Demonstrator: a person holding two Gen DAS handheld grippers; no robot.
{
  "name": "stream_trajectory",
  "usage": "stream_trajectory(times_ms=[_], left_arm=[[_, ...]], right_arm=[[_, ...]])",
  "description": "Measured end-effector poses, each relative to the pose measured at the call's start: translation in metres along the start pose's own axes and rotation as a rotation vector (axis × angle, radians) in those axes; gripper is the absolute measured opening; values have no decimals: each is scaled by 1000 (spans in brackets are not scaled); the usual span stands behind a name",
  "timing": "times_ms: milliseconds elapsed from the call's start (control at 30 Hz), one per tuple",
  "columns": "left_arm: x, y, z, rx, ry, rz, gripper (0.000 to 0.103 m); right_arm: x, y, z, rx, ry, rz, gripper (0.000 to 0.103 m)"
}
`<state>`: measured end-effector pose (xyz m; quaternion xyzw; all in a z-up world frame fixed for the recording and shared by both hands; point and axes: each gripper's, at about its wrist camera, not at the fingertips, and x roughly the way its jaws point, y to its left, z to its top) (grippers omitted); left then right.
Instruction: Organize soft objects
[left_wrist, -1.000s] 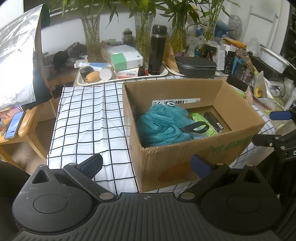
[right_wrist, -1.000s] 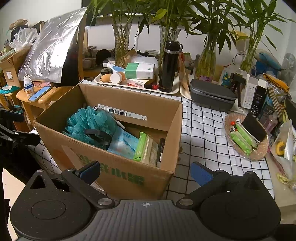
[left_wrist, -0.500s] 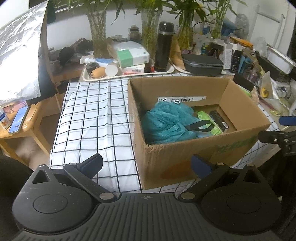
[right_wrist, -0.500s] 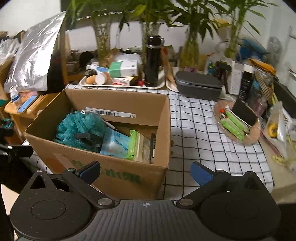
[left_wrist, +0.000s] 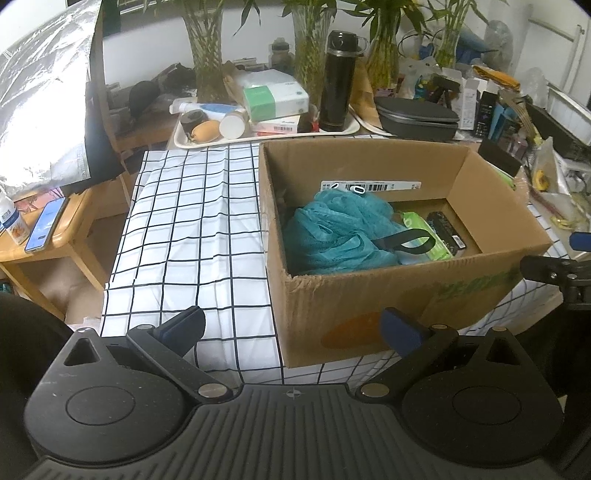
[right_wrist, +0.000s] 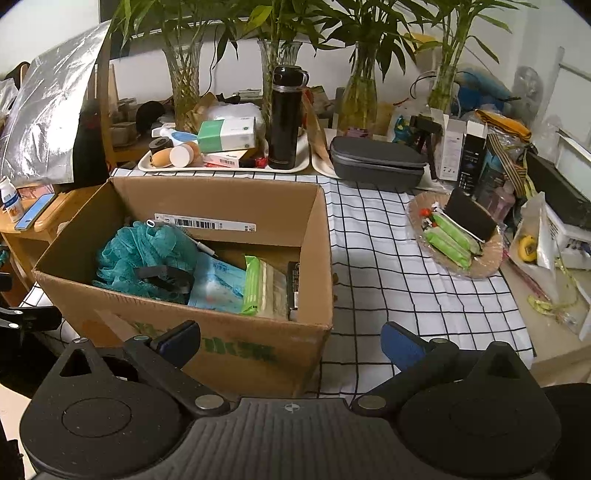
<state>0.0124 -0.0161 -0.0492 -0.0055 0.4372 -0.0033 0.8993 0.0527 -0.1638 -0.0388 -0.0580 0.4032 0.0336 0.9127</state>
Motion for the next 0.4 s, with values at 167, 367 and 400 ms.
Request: stream_trajectory(times_ms=[167,367,400], left_arm=[[0,-1,0,0,0,-4,103],[-3,0,-1,-8,-17,-22,103],[-3,0,-1,-5,-20,-25,103]], right_arm=[[1,0,0,-2,7,-4,103],[2,1,0,0,8,-5,103],[3,1,0,0,8,-4,103]])
